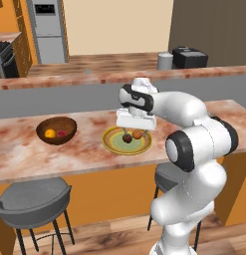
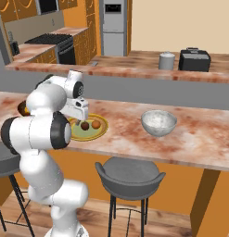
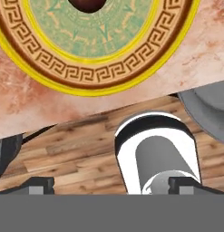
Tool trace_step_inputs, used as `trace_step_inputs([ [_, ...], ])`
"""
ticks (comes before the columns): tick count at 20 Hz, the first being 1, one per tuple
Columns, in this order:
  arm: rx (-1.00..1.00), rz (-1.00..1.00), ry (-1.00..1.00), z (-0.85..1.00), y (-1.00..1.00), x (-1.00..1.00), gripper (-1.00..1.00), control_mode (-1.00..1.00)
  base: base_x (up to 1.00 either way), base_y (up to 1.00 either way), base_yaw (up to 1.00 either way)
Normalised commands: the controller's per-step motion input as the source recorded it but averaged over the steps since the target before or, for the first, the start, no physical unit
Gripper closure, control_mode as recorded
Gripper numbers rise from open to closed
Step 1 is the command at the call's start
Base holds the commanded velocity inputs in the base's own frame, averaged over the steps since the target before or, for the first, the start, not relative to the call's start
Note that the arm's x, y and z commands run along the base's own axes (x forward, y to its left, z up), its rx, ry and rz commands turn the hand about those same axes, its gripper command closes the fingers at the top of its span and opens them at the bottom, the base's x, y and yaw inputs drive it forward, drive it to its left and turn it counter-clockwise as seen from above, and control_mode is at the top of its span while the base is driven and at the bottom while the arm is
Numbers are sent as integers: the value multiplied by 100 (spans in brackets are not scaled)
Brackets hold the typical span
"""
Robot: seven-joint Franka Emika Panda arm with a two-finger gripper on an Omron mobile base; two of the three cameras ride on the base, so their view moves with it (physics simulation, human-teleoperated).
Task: Take the fruits from the plate on the dining counter and place two fruits in each bowl.
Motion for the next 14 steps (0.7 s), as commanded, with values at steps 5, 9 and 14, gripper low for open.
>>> trace_step_inputs([
  [5, 0, -19, 20, -25, -60, 2, -100, -100, 0, 0, 0],
  [9, 0, -5, 6, -21, -21, 18, -100, -100, 0, 0, 0],
  [14, -5, 0, 0, -14, -1, 31, -100, -100, 0, 0, 0],
])
